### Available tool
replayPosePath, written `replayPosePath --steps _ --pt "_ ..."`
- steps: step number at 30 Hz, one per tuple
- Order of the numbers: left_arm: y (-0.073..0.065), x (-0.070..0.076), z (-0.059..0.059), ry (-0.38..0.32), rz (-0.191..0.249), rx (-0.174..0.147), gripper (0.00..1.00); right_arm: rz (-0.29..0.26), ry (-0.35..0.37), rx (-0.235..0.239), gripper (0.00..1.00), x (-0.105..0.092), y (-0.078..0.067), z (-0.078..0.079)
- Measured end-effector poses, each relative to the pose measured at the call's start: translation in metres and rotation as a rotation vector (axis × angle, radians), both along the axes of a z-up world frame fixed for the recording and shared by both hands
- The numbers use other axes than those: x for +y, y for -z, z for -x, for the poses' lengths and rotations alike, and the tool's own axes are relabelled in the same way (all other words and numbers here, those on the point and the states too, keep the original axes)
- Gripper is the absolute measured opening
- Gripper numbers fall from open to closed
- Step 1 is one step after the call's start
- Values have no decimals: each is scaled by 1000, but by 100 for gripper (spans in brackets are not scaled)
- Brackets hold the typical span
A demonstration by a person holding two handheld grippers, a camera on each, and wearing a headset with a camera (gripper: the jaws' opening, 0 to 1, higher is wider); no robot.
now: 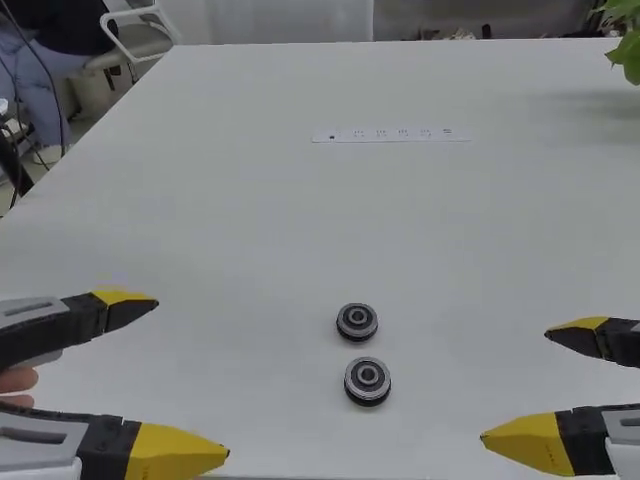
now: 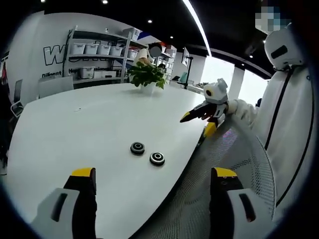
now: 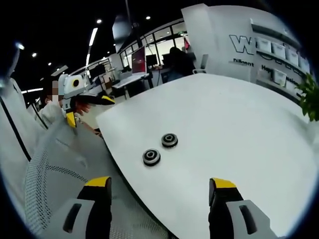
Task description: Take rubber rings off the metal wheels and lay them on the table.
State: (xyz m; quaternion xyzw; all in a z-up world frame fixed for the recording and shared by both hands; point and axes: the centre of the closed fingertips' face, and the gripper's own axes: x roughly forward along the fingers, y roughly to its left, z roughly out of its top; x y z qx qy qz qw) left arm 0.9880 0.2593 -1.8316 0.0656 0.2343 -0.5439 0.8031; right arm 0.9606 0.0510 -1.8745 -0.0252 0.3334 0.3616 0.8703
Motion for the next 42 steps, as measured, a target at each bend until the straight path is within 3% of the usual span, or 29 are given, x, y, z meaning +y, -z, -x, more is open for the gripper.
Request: replayPosePath --steps 5,6,7,11,14,17,19,22,26,29,32,35,36,39,42 --pt "-9 0 -7 11 8 -13 90 -2 -10 -24 69 -1 -11 -4" --pt "-14 -2 -9 19 25 -34 89 0 -10 -31 68 -2 -14 -6" --pt "-17 -4 -10 27 40 -49 86 1 -11 -36 67 -3 -16 -7" --pt "-25 -8 -14 43 70 -50 73 -10 -24 -64 61 -1 -28 -13" --pt "-30 -13 -15 51 83 -62 76 -6 -41 -74 57 2 -32 -16" --pt "-32 -17 -21 33 83 -53 84 0 -55 -88 58 6 -36 -18" --pt "-33 -18 -27 20 78 -79 91 5 -64 -98 57 8 -40 -21" --pt "-36 -22 -25 51 78 -60 83 -1 -67 -120 57 10 -48 -27" --pt "-39 -31 -27 78 65 -70 84 -10 -73 -151 57 15 -60 -36" --pt "-41 -39 -31 117 31 -122 84 -17 -91 -181 56 22 -70 -47" --pt "-46 -51 -33 163 29 -130 84 -21 -107 -195 56 29 -76 -54" --pt "-52 -64 -27 286 36 -200 76 -42 -122 -206 56 39 -80 -62" --pt "-54 -70 -26 310 39 -197 75 -46 -141 -204 56 47 -79 -63" --pt "-49 -81 -30 311 22 -109 82 -26 -177 -208 55 61 -77 -69" --pt "-44 -90 -33 354 -12 -122 83 -38 -206 -208 56 73 -76 -72"
